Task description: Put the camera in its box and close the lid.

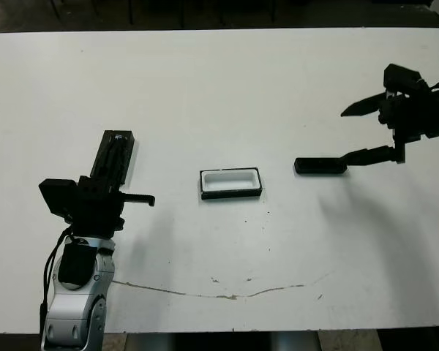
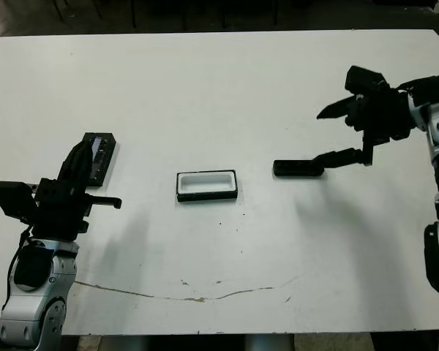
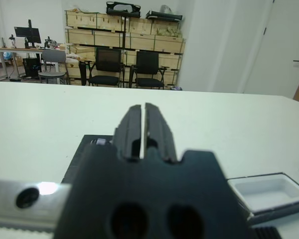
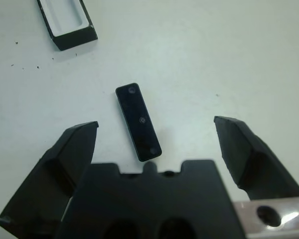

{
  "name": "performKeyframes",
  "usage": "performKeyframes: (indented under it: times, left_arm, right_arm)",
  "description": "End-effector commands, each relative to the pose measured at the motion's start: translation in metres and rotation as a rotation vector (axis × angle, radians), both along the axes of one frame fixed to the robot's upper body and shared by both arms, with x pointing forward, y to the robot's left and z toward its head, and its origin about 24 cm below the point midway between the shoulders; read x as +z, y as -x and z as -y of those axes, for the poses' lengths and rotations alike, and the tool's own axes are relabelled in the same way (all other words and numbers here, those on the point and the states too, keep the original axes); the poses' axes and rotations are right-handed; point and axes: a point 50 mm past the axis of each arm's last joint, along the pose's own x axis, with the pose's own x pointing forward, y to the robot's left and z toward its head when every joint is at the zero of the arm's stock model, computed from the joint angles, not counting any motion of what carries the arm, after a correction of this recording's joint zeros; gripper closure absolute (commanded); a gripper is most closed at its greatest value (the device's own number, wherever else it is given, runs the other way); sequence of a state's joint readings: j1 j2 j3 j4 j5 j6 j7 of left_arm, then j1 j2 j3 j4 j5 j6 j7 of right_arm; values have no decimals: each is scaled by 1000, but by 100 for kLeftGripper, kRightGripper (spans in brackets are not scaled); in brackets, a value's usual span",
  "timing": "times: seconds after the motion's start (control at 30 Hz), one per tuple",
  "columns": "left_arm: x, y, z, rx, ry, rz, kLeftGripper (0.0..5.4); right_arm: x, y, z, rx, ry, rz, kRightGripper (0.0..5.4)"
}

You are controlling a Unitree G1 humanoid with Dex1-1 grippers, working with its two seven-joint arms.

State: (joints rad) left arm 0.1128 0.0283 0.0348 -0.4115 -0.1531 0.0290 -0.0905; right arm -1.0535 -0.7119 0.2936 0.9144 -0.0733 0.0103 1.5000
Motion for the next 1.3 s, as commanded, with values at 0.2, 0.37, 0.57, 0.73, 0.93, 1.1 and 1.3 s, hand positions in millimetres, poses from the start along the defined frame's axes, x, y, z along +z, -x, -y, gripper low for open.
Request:
performKeyframes:
  times: [0.2, 0.37, 0.57, 0.73, 0.93, 1.1, 1.3]
  left_arm:
    - [-4, 2, -1, 4, -17, -32, 540]
    - [-5, 2, -2, 5, -14, -32, 540]
    - [-4, 3, -4, 11, -22, -33, 540]
    - [-5, 3, -5, 6, -17, -30, 540]
    - [-5, 3, -6, 4, -20, -31, 540]
    - [-4, 4, -6, 2, -14, -35, 540]
    - [-4, 5, -6, 10, -28, -38, 540]
  right_arm:
    - [-18, -2, -3, -17, 83, -50, 51]
    - [-29, -1, -4, -25, 119, -89, 56]
    - [-44, 1, -4, -36, 116, -142, 109]
    - [-55, 4, -2, -44, 119, -162, 112]
    - [-62, 5, 1, -68, 156, -150, 22]
    - [-65, 4, 1, -78, 148, -152, 65]
    - [-76, 6, 2, -106, 113, -145, 160]
